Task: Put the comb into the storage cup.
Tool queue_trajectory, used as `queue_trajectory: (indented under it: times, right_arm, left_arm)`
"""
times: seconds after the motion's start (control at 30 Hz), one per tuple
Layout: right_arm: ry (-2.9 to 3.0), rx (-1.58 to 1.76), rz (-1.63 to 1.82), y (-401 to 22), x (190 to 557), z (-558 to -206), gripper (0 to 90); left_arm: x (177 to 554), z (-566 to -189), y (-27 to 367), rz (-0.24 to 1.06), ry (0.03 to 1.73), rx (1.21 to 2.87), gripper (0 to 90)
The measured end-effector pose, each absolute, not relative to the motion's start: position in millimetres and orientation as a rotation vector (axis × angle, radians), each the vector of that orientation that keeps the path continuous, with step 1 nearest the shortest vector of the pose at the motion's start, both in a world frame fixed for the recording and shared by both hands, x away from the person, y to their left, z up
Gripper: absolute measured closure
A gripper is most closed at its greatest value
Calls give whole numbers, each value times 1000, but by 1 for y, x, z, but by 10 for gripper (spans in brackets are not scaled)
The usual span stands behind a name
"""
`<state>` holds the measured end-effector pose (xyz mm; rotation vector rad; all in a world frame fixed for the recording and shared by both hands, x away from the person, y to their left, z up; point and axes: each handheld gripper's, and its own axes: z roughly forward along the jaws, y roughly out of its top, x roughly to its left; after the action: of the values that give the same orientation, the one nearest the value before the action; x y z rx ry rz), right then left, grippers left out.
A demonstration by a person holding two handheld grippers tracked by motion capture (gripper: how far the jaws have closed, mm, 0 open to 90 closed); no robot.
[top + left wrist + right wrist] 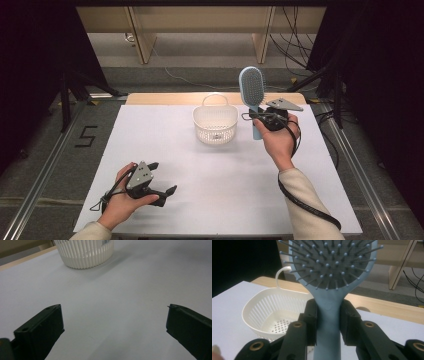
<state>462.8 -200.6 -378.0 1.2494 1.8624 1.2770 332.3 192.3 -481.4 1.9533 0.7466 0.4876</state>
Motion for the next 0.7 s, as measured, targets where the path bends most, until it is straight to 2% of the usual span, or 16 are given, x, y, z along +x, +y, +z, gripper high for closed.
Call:
queue_trajectory:
  times: [0.7]
  right_arm:
    - [1869,1238,1283,-193,466,-378,708]
  left_arm:
    - [332,-481,192,487,747,1953,5]
